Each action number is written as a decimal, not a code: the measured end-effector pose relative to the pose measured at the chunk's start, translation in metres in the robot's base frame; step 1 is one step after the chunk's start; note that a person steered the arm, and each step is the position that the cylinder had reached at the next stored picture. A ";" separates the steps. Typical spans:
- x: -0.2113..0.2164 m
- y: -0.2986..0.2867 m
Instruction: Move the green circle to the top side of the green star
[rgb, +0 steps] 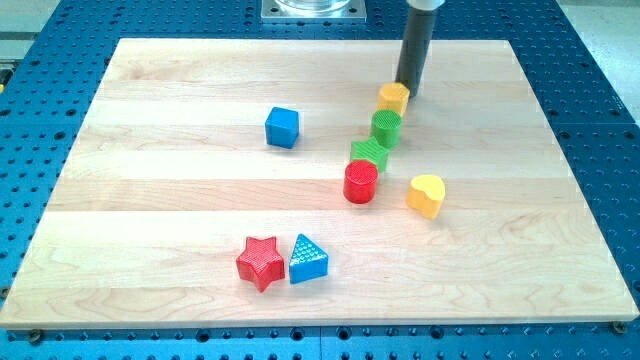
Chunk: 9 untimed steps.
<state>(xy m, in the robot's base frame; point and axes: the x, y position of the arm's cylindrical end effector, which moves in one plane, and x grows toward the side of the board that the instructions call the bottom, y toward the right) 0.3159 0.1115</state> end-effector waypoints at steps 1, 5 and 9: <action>0.000 -0.005; 0.043 0.042; 0.082 -0.010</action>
<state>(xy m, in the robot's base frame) 0.3974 0.1017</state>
